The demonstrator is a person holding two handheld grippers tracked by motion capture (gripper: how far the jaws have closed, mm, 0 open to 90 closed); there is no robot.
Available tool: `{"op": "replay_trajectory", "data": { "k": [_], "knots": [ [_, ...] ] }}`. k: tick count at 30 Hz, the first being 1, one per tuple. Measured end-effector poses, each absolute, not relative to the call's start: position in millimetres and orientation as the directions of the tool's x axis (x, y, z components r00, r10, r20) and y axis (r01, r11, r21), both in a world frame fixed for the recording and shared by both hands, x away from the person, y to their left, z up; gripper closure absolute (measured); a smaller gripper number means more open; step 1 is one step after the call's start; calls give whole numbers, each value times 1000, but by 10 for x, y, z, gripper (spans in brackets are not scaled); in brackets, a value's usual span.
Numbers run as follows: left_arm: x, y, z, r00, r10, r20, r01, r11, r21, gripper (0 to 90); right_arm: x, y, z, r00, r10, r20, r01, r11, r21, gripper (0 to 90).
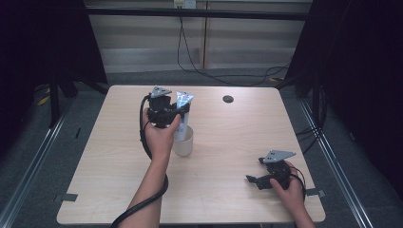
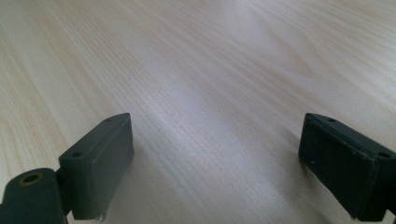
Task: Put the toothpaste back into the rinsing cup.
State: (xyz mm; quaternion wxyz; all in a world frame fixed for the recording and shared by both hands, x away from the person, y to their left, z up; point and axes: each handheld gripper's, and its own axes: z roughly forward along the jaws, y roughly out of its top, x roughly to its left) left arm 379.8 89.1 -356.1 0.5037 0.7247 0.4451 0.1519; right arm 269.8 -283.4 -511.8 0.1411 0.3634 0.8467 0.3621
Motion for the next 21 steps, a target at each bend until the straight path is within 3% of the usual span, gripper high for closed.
{"op": "replay_trajectory", "data": {
  "k": [21],
  "knots": [
    [3826, 878, -3819, 550, 807, -215, 492, -105, 864, 652, 2698, -2834, -5118, -696, 717, 24, 513, 474, 716, 101]
  ]
}}
